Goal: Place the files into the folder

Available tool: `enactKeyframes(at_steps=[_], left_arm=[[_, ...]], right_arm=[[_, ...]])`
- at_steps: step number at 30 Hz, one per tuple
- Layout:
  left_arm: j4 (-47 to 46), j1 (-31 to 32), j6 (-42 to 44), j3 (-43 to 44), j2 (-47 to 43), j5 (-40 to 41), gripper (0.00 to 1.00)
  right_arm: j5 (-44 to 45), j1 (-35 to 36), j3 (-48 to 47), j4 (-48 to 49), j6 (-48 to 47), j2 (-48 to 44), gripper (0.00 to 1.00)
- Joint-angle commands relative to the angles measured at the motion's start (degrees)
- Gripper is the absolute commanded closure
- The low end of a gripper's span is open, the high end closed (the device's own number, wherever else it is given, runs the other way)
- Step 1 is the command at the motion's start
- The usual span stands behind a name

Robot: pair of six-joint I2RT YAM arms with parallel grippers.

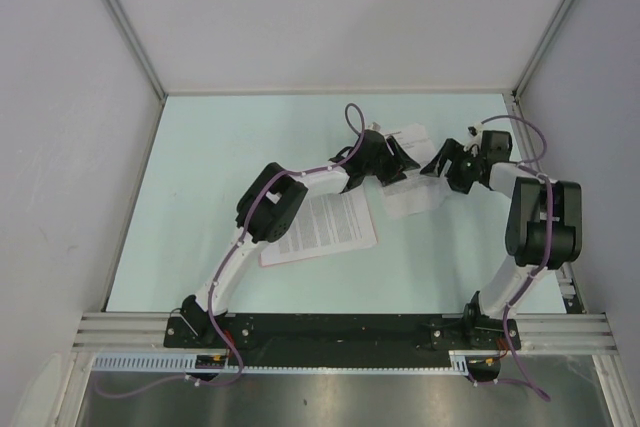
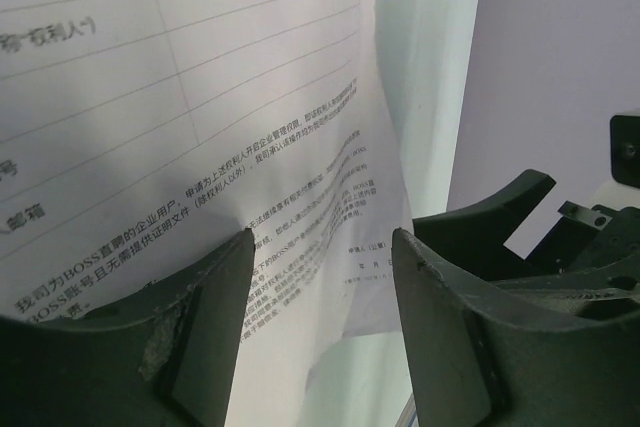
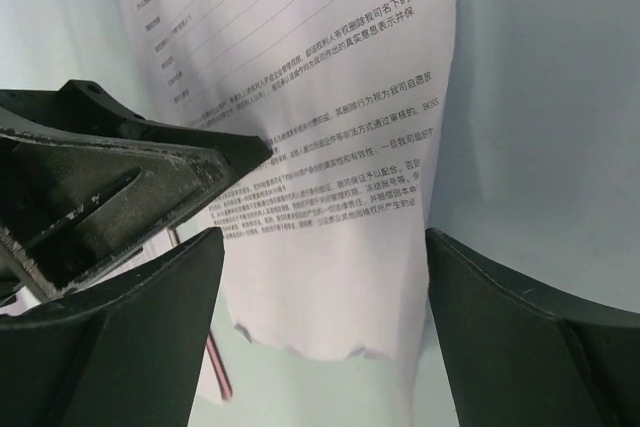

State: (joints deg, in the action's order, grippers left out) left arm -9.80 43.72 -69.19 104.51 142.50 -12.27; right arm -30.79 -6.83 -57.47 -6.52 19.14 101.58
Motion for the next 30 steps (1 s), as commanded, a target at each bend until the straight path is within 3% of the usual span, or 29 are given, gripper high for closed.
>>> enactKeyframes(at_steps=[1, 9, 12, 13, 15, 16, 18, 19, 22, 26, 30], left_arm=[[2.5, -0.1, -0.4, -1.5, 0.5, -0.7, 0.36], [1.8, -0.1, -0.9, -1.5, 0.9, -1.3, 0.36], [1.6, -0.1, -0.8, -1.6, 0.9, -1.4, 0.36], [1.6, 0.0, -0.7, -1.6, 1.0, -1.4, 0.36], [1.3, 0.0, 0.0, -1.8, 0.8, -1.9, 0.36], [1.4, 0.0, 0.5, -1.7, 0.7, -2.1, 0.35], [1.2, 0.0, 4.0, -1.4, -0.3, -4.1, 0.32], [0.8, 0.0, 5.5, -1.3, -1.1, -4.6, 0.30], [2.8, -0.4, 11.8, -1.0, -6.0, -7.1, 0.20], [14.0, -1.4, 23.8, 2.8, -15.6, -7.9, 0.13], [21.9, -4.4, 30.9, -3.0, -29.8, -6.0, 0.12]], right_arm=[[-4.4, -3.0, 3.2, 2.0, 5.0, -3.6, 0.16], [1.9, -3.2, 12.0, 7.9, 8.7, -8.5, 0.18], [5.1, -2.2, 17.5, 13.6, 12.3, -11.0, 0.29], [6.8, -1.8, 18.6, 16.7, 13.2, -11.4, 0.38], [9.3, -0.2, 20.5, 19.1, 14.3, -11.8, 0.44], [11.3, 0.2, 20.7, 20.8, 14.3, -11.6, 0.53], [13.2, 1.0, 20.7, 22.5, 13.2, -11.8, 0.63], [15.3, 1.0, 20.7, 23.7, 12.9, -12.2, 0.76], [16.7, 0.9, 19.0, 23.1, 10.2, -14.5, 0.97], [17.4, 1.2, 13.5, 15.2, 4.3, -19.1, 1.00], [16.4, 4.2, 9.1, 7.3, -0.2, -26.8, 1.00]])
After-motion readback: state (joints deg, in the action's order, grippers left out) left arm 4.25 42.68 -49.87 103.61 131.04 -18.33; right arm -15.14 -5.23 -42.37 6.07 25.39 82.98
